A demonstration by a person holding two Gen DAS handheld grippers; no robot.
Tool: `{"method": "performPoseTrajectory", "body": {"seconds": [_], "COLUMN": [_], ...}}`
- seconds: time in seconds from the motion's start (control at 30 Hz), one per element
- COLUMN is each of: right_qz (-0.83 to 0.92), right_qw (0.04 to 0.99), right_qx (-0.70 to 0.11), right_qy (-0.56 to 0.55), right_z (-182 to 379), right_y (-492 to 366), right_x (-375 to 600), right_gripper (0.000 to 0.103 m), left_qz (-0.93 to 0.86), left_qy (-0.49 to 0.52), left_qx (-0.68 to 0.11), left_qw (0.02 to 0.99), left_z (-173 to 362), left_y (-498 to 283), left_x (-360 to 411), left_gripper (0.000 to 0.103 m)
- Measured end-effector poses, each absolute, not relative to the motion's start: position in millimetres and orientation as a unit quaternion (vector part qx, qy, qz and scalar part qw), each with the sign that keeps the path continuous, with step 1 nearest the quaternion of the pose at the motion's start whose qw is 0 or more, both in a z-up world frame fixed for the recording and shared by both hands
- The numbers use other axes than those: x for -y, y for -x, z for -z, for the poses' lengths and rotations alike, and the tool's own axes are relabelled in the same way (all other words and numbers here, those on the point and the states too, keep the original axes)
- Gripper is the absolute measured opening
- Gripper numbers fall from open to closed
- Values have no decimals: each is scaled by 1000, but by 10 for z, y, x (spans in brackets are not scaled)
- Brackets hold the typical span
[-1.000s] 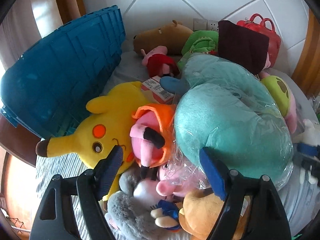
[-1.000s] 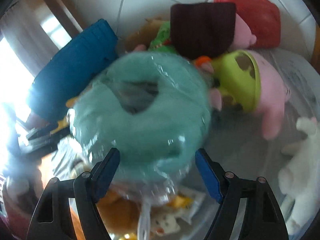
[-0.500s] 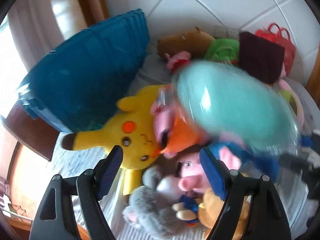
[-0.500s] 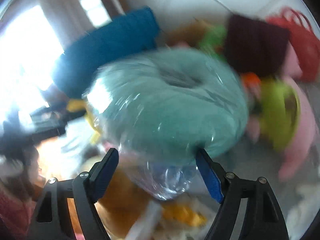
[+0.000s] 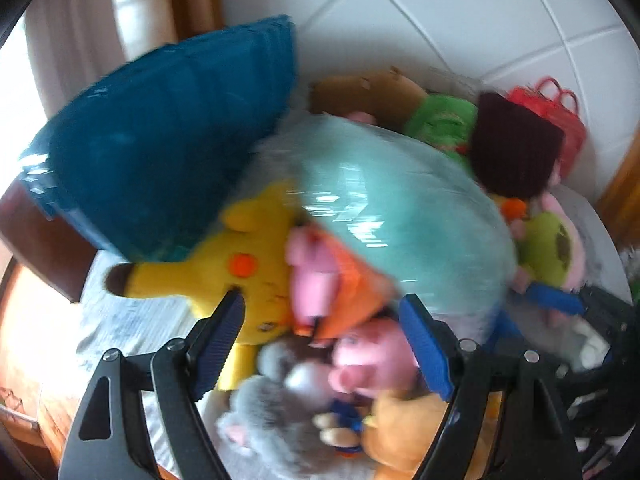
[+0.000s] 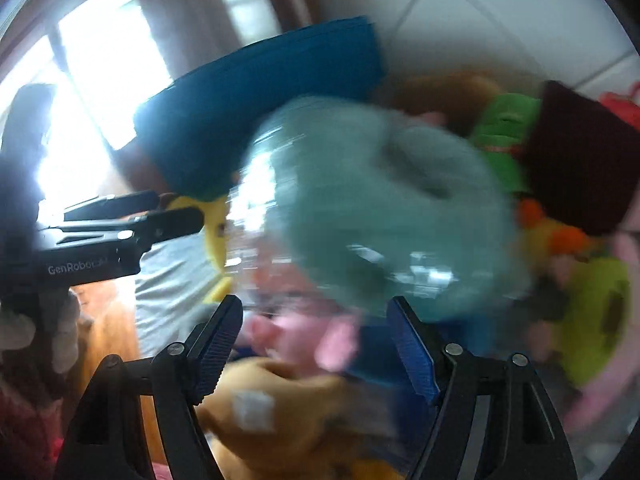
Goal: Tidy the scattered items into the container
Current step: 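Lift the teal bagged pillow with both tools off the pile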
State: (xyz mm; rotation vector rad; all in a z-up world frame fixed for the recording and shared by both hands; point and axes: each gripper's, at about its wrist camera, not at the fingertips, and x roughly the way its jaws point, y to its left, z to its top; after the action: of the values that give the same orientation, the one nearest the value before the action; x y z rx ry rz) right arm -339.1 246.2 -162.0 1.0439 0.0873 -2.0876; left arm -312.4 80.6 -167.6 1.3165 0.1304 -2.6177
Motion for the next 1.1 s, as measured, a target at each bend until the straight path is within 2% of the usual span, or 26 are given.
{"method": "performPoseTrajectory", "body": {"seconds": [0.13,0.2,0.3,0.43,0.53,0.63,0.77,0.83,0.93,1.07,1.1], "right_qz": [848,854,857,855,845,837,819,809,775,762,762], "right_qw": [334,315,302,296,294,288,286,288,320,338,337], "right_qx": [-10,-1,10,44,72,74,77,81,132,120,115], "right_qy": [-411,-414,-417,-424,-440,-460,-491,-507,-529,-540,-541], "right_z": [1599,1606,1648,1703,1754,1895,2179,2376,2662,2773,2765], "right_y": [3512,3678,3850,4209,4422,4730,5102,5308,5620,5804,5793], "right_x": [-2942,-3099,-3230,-3253,-3238,-3135,-3002,-2942,-2852,-2663,-2645], "right_gripper": [81,91,96,96,96,97,102,103,103,103,99], "left_qz": [887,888,896,892,874,859,856,860,866,870,871], "left_qy": [-450,-448,-431,-433,-464,-492,-494,-490,-484,-479,-479], "left_qx": [-32,-35,-33,-45,-51,-98,-127,-117,-99,-98,-99], "left_qw": [97,94,104,121,134,101,84,82,74,57,48], "left_z": [1685,1641,1503,1504,1764,2075,2253,2258,2262,2271,2266], "left_y": [3192,3194,3196,3420,3732,3855,3855,3849,3870,3962,3962], "left_x": [-1089,-1178,-1231,-1214,-1147,-1048,-906,-911,-966,-979,-980], "left_gripper": [97,102,102,103,103,103,103,103,103,103,101]}}
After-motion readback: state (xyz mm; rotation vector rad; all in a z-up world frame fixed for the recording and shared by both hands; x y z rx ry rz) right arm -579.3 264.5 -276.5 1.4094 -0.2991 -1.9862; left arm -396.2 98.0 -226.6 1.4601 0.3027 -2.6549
